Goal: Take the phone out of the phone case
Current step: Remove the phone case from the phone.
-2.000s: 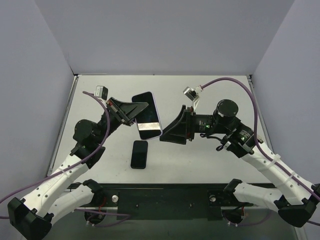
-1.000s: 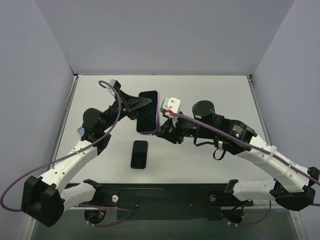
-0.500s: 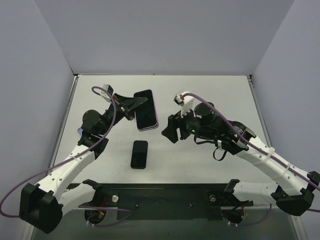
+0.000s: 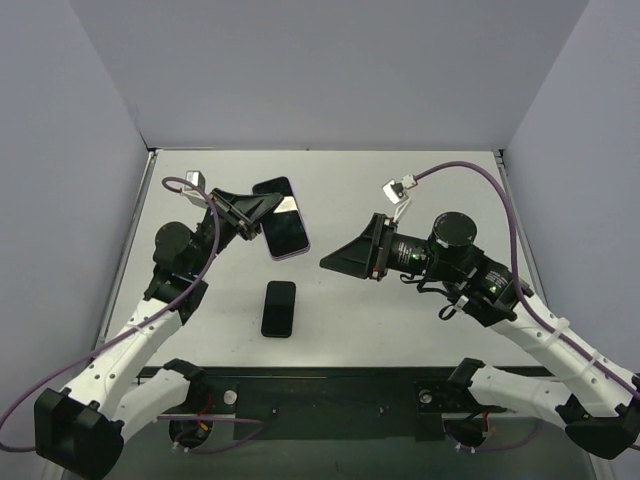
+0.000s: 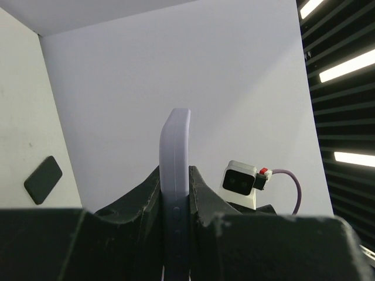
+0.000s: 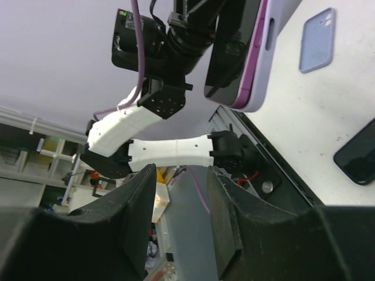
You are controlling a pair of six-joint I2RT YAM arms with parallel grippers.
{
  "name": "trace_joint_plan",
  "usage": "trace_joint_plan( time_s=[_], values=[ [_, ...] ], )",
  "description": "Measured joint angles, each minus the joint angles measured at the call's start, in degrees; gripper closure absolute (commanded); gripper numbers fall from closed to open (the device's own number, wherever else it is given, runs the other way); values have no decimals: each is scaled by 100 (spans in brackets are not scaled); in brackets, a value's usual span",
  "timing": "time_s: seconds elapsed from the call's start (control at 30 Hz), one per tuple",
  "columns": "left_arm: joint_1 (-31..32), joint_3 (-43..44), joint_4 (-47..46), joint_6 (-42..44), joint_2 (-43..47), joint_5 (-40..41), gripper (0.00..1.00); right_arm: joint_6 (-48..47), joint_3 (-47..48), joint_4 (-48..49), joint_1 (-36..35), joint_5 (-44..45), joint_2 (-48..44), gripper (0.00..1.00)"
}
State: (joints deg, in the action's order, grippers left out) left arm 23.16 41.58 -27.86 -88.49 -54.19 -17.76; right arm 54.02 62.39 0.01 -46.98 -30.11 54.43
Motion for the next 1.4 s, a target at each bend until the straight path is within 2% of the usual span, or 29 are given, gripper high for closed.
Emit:
trace_joint_plan(
  time_s=[0.47, 1.4],
  values=[
    [107, 0, 190, 63, 74, 68, 100, 750, 0, 927, 127, -142, 623, 64],
    [457, 0, 66, 17, 83, 413, 100, 968, -240, 1502, 227, -245, 826, 65]
  ],
)
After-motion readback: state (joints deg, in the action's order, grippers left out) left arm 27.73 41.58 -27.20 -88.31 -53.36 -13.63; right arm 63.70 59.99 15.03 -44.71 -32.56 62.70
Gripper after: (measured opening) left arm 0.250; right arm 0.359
